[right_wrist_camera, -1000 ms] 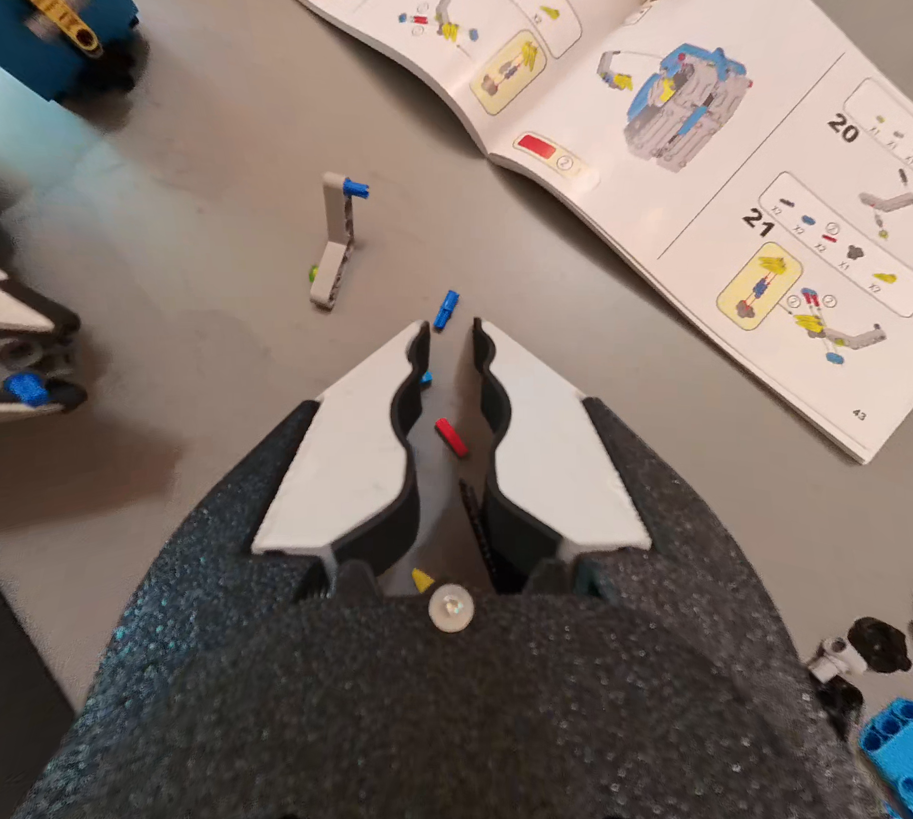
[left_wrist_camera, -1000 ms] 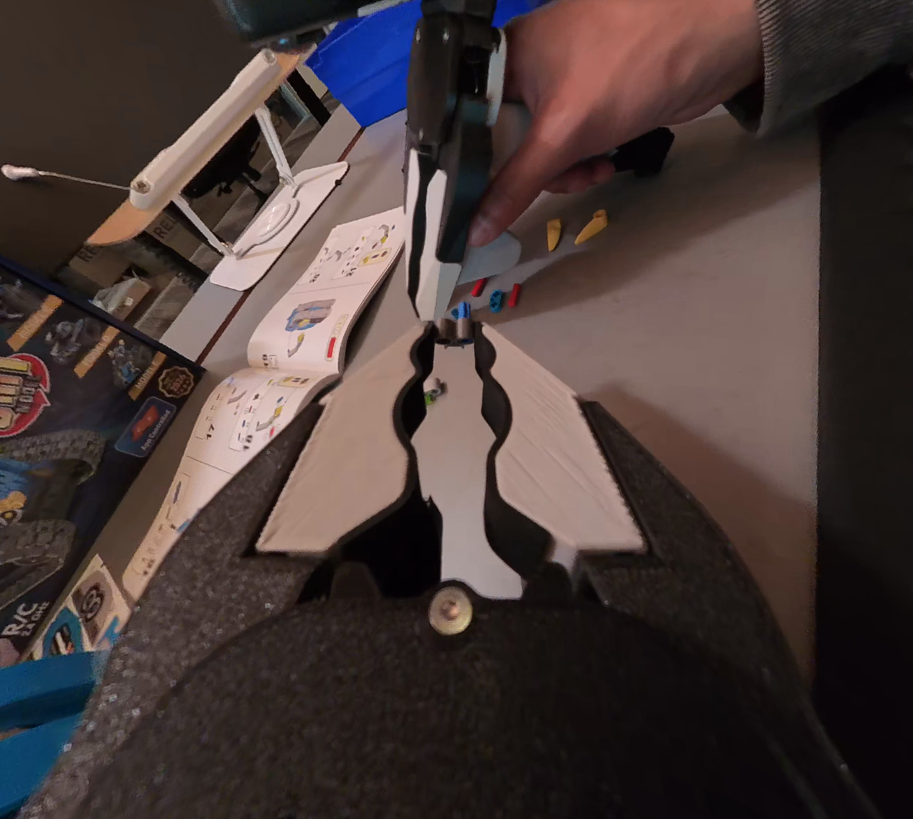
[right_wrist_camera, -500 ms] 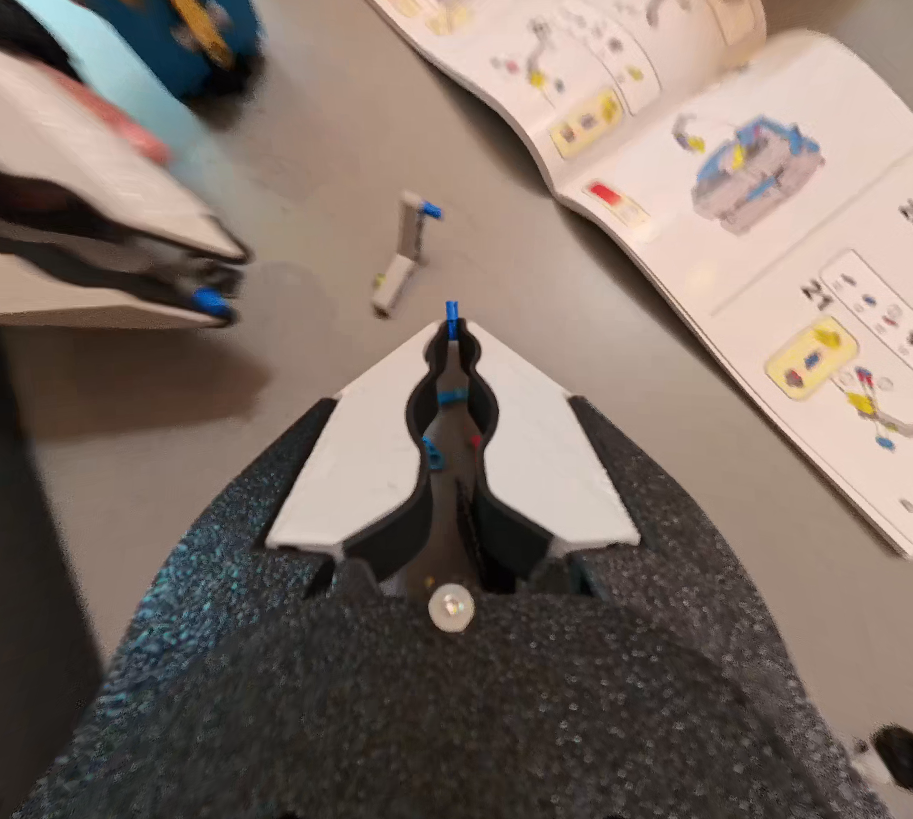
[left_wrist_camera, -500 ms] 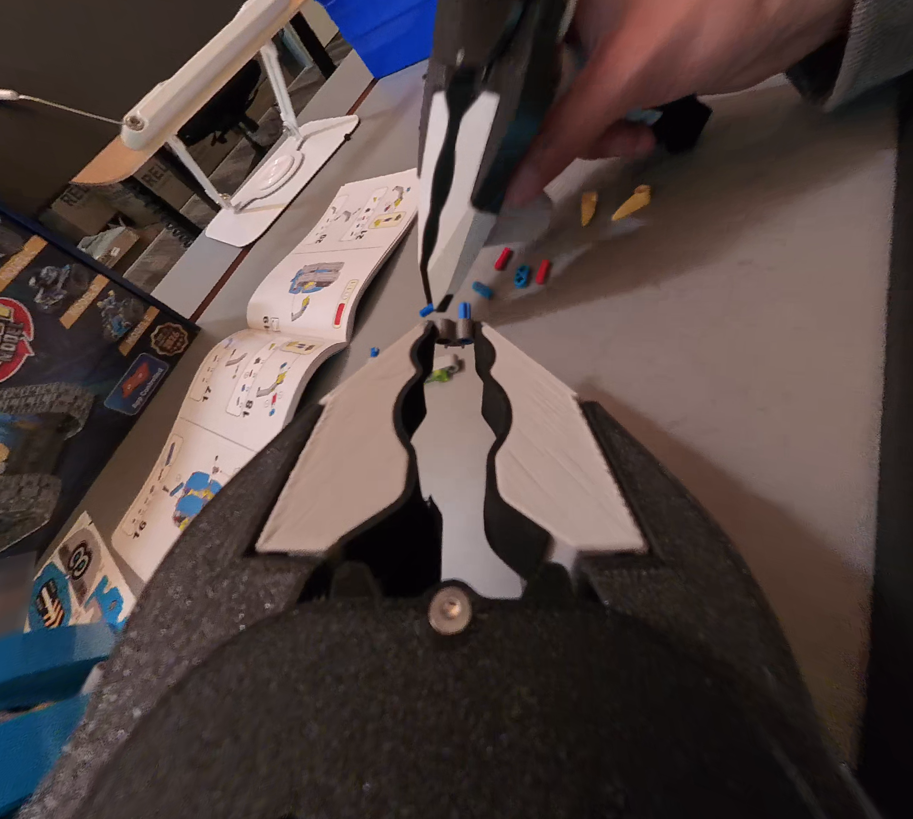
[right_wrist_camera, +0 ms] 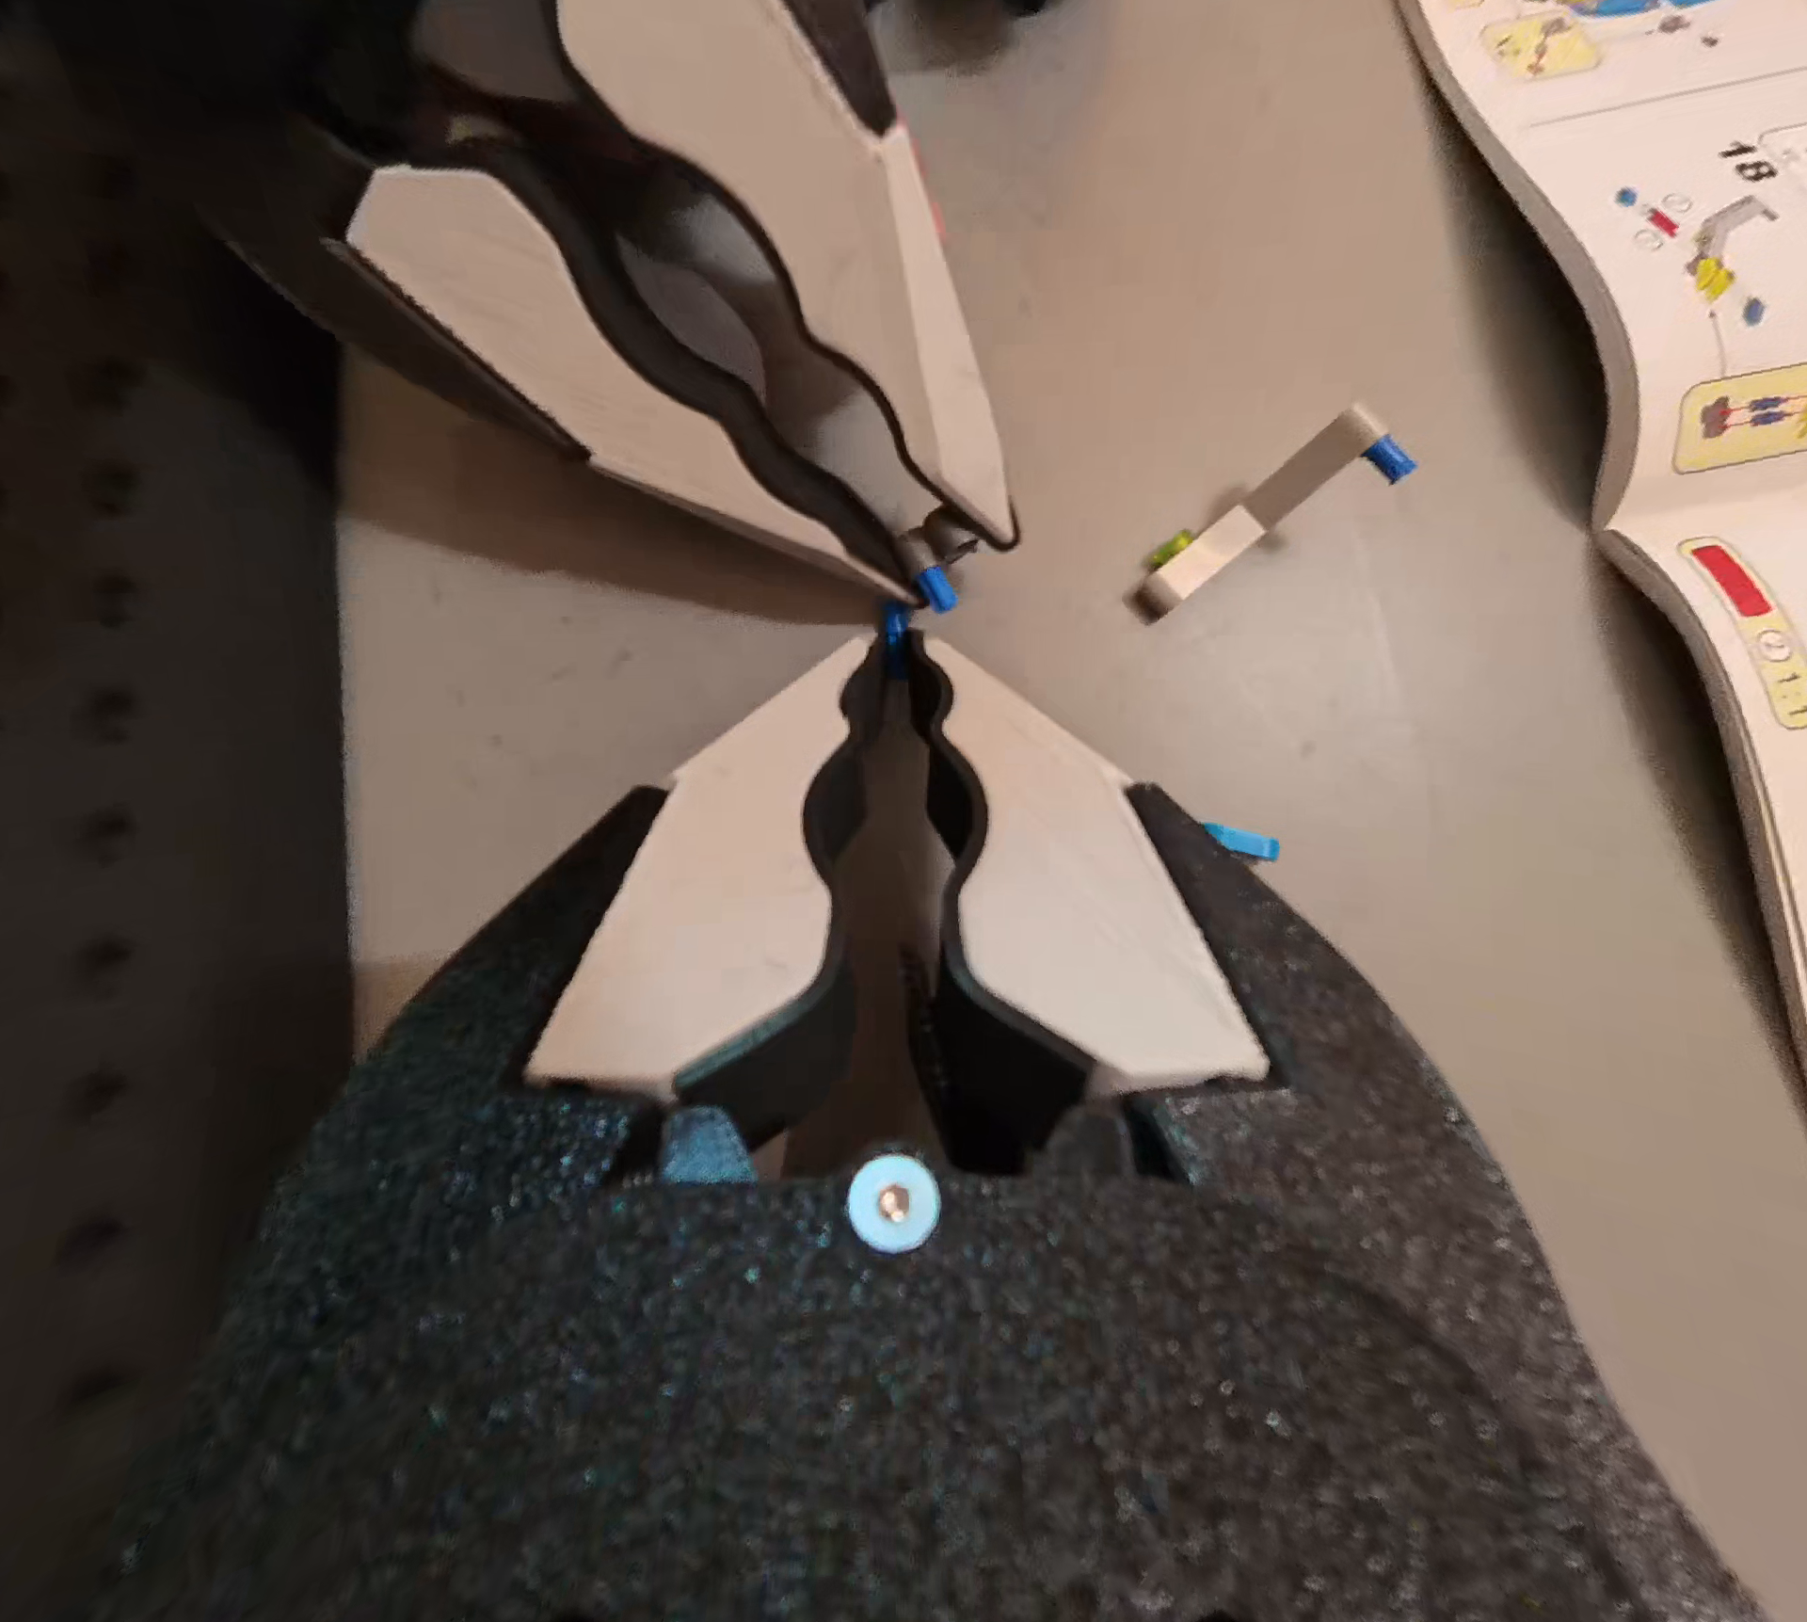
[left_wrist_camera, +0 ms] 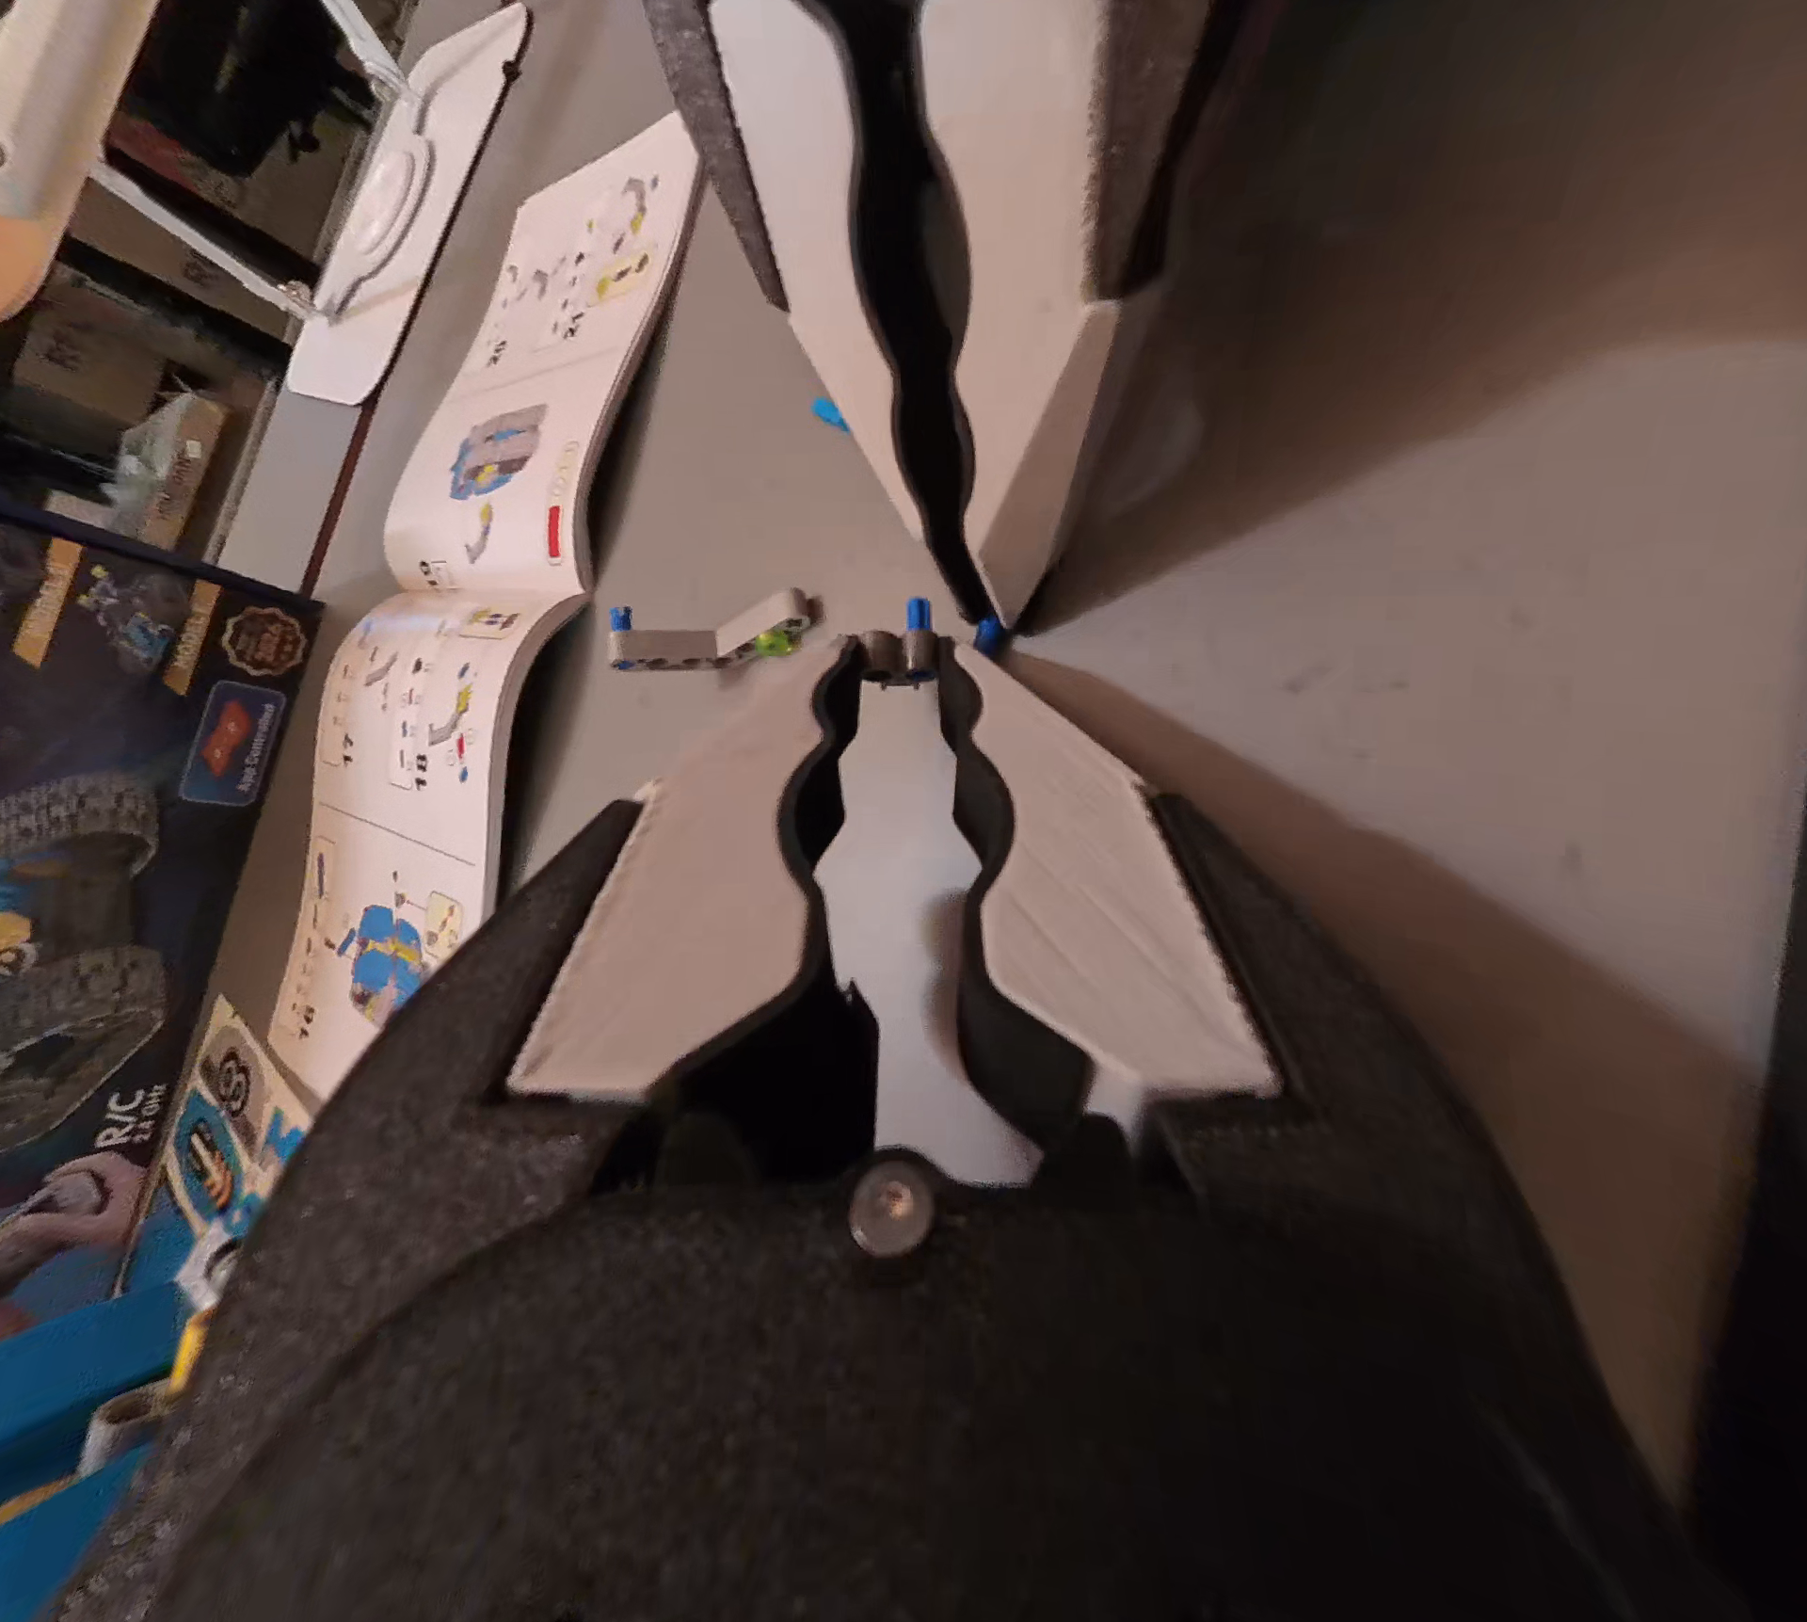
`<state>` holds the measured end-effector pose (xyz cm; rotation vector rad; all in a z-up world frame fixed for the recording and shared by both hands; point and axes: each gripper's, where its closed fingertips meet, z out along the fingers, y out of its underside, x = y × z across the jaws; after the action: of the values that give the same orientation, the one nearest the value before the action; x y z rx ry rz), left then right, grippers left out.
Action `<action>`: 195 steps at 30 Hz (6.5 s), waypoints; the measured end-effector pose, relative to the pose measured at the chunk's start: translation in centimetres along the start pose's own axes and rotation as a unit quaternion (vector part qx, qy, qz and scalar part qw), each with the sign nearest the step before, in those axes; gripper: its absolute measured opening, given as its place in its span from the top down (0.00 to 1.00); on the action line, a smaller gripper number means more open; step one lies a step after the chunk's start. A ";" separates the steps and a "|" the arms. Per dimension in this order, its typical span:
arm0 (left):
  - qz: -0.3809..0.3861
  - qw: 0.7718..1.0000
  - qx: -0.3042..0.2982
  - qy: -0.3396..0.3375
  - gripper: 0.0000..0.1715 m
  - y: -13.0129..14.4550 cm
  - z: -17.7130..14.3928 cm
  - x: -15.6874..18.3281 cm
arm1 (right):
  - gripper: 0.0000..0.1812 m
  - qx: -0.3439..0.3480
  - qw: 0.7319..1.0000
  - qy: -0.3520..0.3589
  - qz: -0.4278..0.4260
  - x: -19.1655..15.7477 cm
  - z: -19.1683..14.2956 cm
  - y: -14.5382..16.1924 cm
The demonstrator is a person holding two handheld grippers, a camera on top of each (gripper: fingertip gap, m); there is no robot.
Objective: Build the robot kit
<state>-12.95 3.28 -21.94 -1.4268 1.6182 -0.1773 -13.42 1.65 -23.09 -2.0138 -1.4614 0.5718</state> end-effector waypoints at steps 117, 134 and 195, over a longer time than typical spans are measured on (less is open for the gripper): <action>0.021 0.994 0.057 -0.088 0.91 -2.4 -2.2 -1.9 | 0.98 -0.056 0.995 -0.007 0.080 1.4 -7.9 2.5; -0.065 0.979 0.139 -0.131 0.91 -4.3 -4.5 -5.0 | 0.98 0.247 0.941 -0.109 0.204 -0.8 -5.1 -6.7; 0.043 0.970 0.190 -0.142 0.92 -6.2 -5.8 -3.8 | 0.98 0.330 0.921 -0.098 0.182 -0.5 -7.6 -8.2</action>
<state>-13.13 1.93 -12.74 -1.0340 1.3228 -0.2096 -14.42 1.52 -11.96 -1.6967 -0.8143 1.2638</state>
